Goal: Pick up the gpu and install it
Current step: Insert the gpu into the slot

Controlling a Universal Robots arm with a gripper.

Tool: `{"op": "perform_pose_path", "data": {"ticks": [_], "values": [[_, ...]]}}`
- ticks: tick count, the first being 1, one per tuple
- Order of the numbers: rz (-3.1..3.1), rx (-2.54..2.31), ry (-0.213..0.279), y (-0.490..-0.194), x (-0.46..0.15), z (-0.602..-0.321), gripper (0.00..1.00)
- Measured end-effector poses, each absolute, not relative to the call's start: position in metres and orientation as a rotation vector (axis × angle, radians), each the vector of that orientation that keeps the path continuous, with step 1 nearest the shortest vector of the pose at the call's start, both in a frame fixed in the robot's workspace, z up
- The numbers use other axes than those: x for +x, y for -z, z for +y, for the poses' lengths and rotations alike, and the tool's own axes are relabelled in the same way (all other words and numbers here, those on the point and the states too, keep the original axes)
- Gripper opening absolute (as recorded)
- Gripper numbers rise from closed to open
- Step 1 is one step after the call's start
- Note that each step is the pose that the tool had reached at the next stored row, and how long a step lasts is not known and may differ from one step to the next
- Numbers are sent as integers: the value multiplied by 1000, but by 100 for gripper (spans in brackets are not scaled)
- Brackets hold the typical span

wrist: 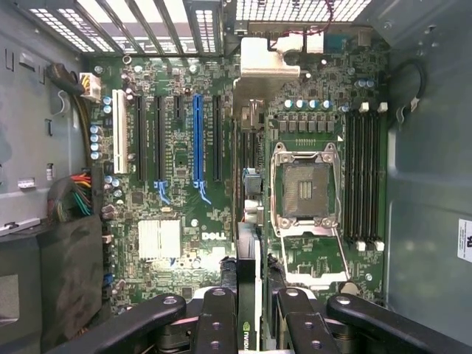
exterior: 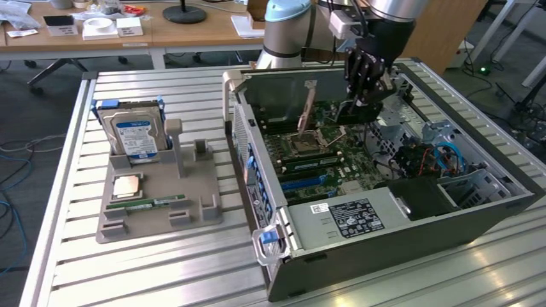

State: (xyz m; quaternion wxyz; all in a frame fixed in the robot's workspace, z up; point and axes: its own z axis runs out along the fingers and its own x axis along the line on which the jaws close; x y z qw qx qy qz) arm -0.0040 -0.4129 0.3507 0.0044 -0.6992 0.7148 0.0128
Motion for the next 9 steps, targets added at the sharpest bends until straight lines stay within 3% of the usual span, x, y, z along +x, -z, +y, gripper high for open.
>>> {"op": "perform_pose_path", "data": {"ticks": [9], "values": [[2239,-2191,-40,-342,-5,-413,26]]}}
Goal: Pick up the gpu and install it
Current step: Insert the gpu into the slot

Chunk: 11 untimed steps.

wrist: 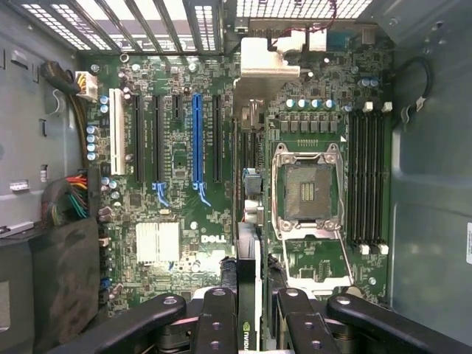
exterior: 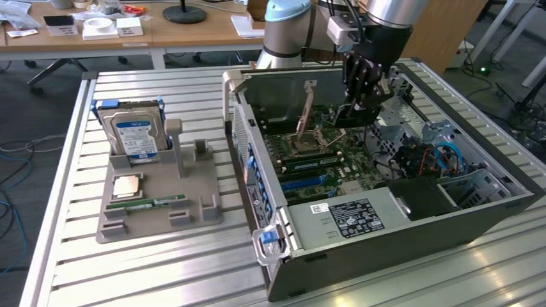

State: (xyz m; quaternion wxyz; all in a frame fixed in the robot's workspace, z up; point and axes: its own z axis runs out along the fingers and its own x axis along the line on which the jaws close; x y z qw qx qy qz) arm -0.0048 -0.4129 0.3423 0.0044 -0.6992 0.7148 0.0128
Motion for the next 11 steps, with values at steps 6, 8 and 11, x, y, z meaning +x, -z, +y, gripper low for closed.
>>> {"op": "perform_pose_path", "data": {"ticks": [6,8,11], "values": [[2239,-2190,-40,-341,-5,-413,26],[2239,-2191,-40,-339,-5,-413,26],[2239,-2191,-40,-336,-5,-413,26]]}}
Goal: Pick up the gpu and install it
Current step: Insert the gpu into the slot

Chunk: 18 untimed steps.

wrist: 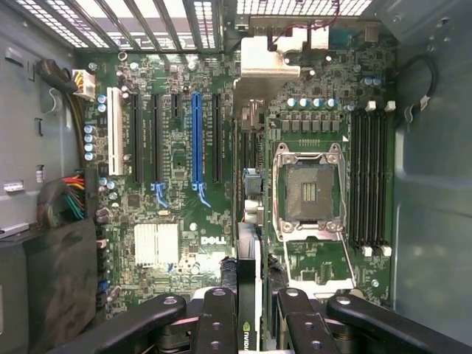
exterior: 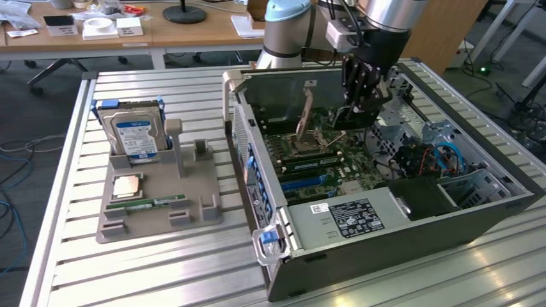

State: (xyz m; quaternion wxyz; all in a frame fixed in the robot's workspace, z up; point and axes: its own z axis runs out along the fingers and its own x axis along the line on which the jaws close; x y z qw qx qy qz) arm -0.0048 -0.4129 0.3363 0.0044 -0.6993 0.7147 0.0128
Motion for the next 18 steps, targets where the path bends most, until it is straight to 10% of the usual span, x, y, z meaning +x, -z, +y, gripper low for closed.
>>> {"op": "perform_pose_path", "data": {"ticks": [18], "values": [[2235,-2192,-37,-328,-8,-413,26]]}}
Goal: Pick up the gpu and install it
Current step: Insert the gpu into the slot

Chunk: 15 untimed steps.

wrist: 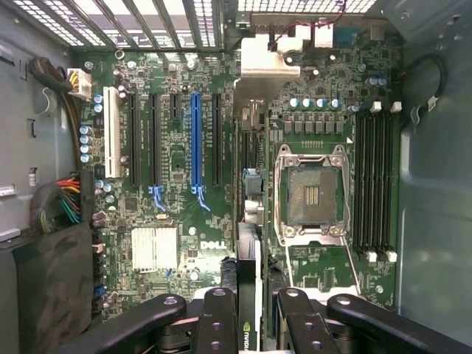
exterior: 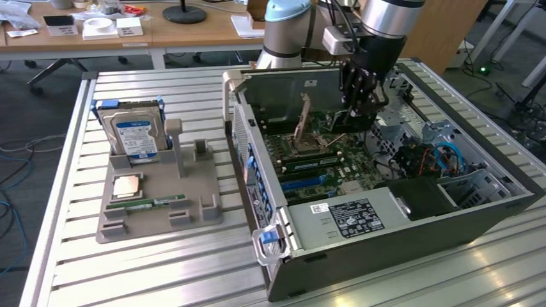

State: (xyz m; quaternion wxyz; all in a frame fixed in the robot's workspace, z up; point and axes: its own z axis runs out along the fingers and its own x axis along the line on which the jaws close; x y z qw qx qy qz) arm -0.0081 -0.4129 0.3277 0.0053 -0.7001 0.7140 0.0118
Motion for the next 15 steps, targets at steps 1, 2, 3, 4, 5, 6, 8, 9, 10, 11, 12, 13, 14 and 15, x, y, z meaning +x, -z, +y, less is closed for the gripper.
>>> {"op": "perform_pose_path", "data": {"ticks": [1,2,3,4,5,6,8,9,10,11,12,13,14,15], "values": [[2235,-2192,-37,-328,-8,-413,26],[2235,-2192,-37,-327,-9,-413,26],[2235,-2192,-37,-328,-9,-414,26],[2235,-2192,-37,-328,-9,-414,26],[2235,-2192,-37,-328,-9,-415,26],[2235,-2192,-37,-328,-10,-416,26],[2235,-2192,-37,-328,-10,-418,26],[2235,-2192,-37,-328,-10,-419,26],[2235,-2192,-37,-328,-10,-421,26],[2235,-2192,-37,-328,-10,-422,26],[2235,-2192,-37,-328,-11,-423,26],[2235,-2192,-37,-328,-11,-425,26],[2235,-2192,-37,-328,-11,-426,26],[2235,-2192,-37,-328,-11,-427,26]]}}
